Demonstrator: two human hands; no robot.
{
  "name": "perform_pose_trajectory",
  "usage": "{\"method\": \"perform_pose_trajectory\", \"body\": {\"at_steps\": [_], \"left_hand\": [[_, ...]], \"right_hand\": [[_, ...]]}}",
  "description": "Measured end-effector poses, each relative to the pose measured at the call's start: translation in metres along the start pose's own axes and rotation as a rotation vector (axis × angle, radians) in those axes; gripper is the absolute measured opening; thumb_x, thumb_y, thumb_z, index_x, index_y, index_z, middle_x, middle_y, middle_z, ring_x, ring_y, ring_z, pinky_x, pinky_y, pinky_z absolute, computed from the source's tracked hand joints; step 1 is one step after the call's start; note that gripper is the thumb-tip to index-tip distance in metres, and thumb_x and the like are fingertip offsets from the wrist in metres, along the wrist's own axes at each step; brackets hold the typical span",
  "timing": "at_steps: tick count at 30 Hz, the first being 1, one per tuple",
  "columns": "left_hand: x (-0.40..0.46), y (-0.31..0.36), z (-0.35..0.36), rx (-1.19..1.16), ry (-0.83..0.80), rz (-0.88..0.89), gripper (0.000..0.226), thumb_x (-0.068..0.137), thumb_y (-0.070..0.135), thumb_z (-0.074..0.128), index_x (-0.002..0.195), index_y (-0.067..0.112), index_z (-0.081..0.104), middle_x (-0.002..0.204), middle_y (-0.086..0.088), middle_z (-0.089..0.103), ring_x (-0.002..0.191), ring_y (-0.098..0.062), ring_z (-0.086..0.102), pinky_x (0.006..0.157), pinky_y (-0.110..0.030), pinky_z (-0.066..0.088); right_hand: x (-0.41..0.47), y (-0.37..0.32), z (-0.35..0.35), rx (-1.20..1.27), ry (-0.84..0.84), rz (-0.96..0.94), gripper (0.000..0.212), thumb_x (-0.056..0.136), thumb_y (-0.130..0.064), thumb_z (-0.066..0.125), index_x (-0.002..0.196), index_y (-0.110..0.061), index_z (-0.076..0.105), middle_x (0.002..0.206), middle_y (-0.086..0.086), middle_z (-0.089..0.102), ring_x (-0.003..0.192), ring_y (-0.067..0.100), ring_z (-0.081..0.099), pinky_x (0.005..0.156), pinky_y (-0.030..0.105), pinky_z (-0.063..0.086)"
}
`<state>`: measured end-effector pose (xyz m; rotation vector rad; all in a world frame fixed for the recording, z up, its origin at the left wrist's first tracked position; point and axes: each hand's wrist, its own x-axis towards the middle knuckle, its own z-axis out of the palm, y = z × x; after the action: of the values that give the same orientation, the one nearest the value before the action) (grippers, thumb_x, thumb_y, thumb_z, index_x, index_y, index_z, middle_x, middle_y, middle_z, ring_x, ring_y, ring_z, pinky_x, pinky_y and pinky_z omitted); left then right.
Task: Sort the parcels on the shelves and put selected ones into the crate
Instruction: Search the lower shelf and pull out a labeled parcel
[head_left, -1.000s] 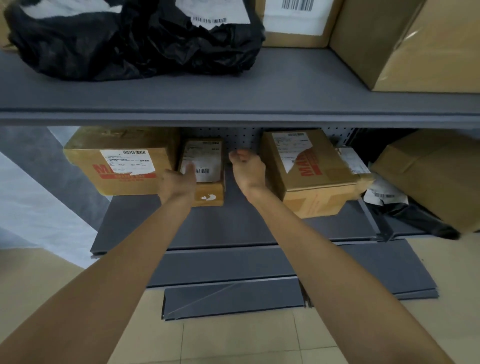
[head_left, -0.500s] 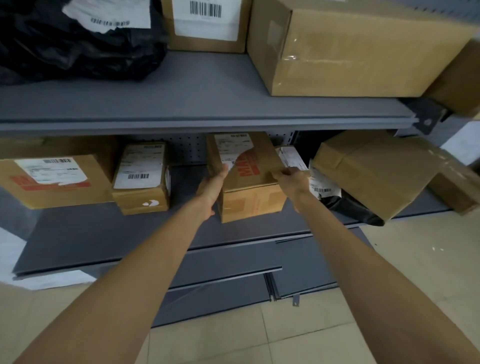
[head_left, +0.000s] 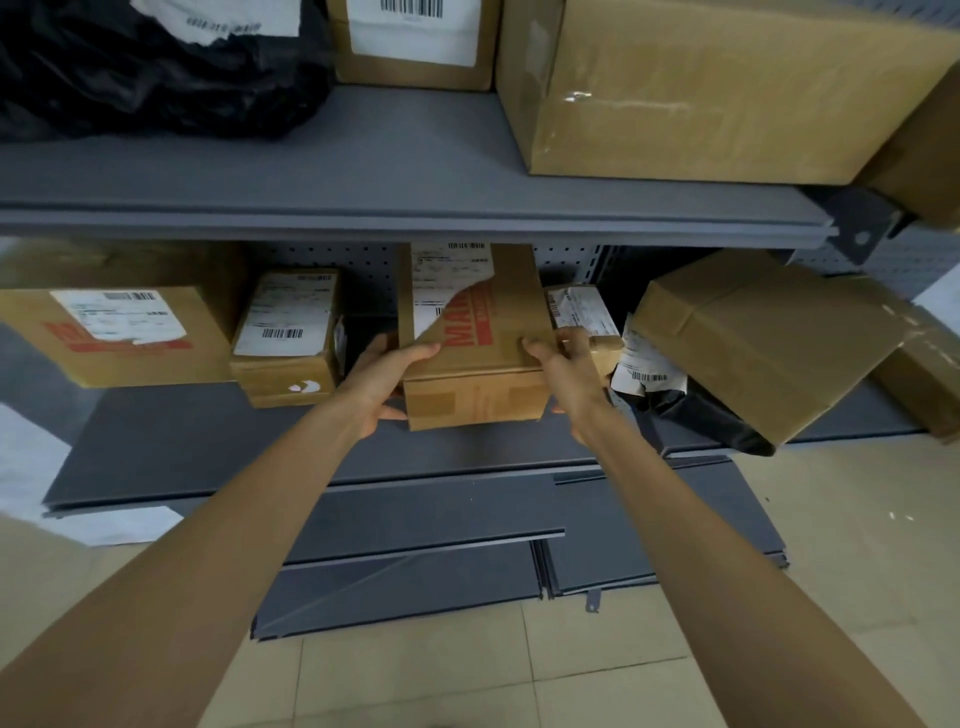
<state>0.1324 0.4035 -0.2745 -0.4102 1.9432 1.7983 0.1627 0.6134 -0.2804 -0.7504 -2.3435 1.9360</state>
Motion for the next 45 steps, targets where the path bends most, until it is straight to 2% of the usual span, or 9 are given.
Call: {"method": "perform_pose_trajectory", "body": {"at_steps": [6, 9, 14, 22, 30, 34, 37, 41, 45], "left_hand": [[-0.013, 0.002, -0.022, -0.059, 0.100, 0.025, 0.046, 0.082, 0.040, 0.072, 0.117, 0.029, 0.045, 0.104, 0.002, 0.062, 0.095, -0.017, 0.061, 0.083, -0.041, 0.053], [-0.014, 0.002, -0.034, -0.080, 0.155, 0.026, 0.051, 0.081, 0.044, 0.072, 0.119, 0.025, 0.045, 0.106, 0.000, 0.062, 0.101, -0.021, 0.061, 0.093, -0.045, 0.051], [-0.013, -0.003, -0.052, -0.050, 0.167, 0.031, 0.045, 0.085, 0.045, 0.068, 0.119, 0.021, 0.050, 0.106, -0.002, 0.064, 0.090, -0.015, 0.062, 0.067, -0.031, 0.053], [-0.002, -0.011, -0.054, 0.003, 0.220, 0.029, 0.034, 0.087, 0.045, 0.064, 0.108, 0.022, 0.051, 0.095, 0.004, 0.062, 0.082, -0.010, 0.059, 0.063, -0.029, 0.049], [0.010, -0.005, -0.051, 0.132, 0.339, 0.024, 0.045, 0.088, 0.049, 0.061, 0.111, 0.011, 0.054, 0.094, -0.003, 0.063, 0.082, -0.017, 0.061, 0.063, -0.030, 0.049], [0.012, -0.001, -0.043, 0.496, 0.609, 0.148, 0.057, 0.084, 0.049, 0.062, 0.123, 0.009, 0.048, 0.129, -0.013, 0.048, 0.116, -0.033, 0.048, 0.097, -0.044, 0.043], [0.002, 0.010, -0.024, 0.680, 0.738, 0.402, 0.044, 0.090, 0.035, 0.059, 0.124, 0.007, 0.050, 0.132, -0.018, 0.045, 0.123, -0.036, 0.039, 0.103, -0.040, 0.032], [-0.003, 0.025, 0.015, 0.744, 0.594, 0.738, 0.031, 0.092, 0.024, 0.056, 0.120, 0.012, 0.059, 0.127, -0.013, 0.054, 0.122, -0.032, 0.042, 0.102, -0.038, 0.035], [0.003, 0.030, 0.071, 0.710, 0.390, 0.800, 0.023, 0.091, 0.021, 0.057, 0.113, 0.014, 0.061, 0.113, -0.007, 0.063, 0.108, -0.026, 0.056, 0.090, -0.038, 0.047]], "right_hand": [[-0.009, -0.001, 0.034, 0.029, -0.001, -0.011, 0.034, 0.092, -0.039, 0.060, 0.119, -0.028, 0.042, 0.099, -0.010, 0.054, 0.103, 0.021, 0.057, 0.096, 0.052, 0.050], [-0.009, -0.005, 0.051, 0.009, -0.022, -0.017, 0.050, 0.093, -0.041, 0.058, 0.137, -0.026, 0.040, 0.113, -0.005, 0.053, 0.107, 0.022, 0.056, 0.096, 0.051, 0.051], [-0.007, -0.008, 0.068, -0.007, -0.047, -0.012, 0.056, 0.093, -0.043, 0.057, 0.143, -0.023, 0.041, 0.125, 0.000, 0.055, 0.115, 0.022, 0.055, 0.098, 0.050, 0.049], [-0.004, -0.004, 0.078, -0.065, -0.059, 0.020, 0.048, 0.094, -0.044, 0.055, 0.136, -0.020, 0.049, 0.118, -0.003, 0.056, 0.108, 0.020, 0.057, 0.096, 0.047, 0.051], [-0.001, -0.003, 0.068, -0.040, -0.168, 0.077, 0.062, 0.091, -0.054, 0.055, 0.143, -0.024, 0.041, 0.142, -0.001, 0.049, 0.127, 0.022, 0.049, 0.105, 0.047, 0.043], [-0.001, -0.004, 0.049, -0.114, 0.009, -0.020, 0.059, 0.094, -0.047, 0.055, 0.143, -0.014, 0.046, 0.137, 0.003, 0.054, 0.127, 0.021, 0.049, 0.100, 0.030, 0.040], [0.001, -0.008, 0.024, -0.132, 0.156, -0.050, 0.044, 0.096, -0.032, 0.058, 0.133, -0.008, 0.054, 0.116, 0.005, 0.062, 0.106, 0.016, 0.055, 0.085, 0.024, 0.041], [0.010, -0.008, -0.017, -0.212, 0.294, -0.022, 0.034, 0.094, -0.017, 0.053, 0.127, -0.008, 0.058, 0.116, 0.006, 0.061, 0.106, 0.024, 0.058, 0.075, 0.024, 0.039], [0.029, -0.005, -0.051, -0.192, 0.340, 0.014, 0.036, 0.094, -0.019, 0.058, 0.128, -0.007, 0.058, 0.123, 0.012, 0.062, 0.109, 0.025, 0.058, 0.078, 0.025, 0.041]]}}
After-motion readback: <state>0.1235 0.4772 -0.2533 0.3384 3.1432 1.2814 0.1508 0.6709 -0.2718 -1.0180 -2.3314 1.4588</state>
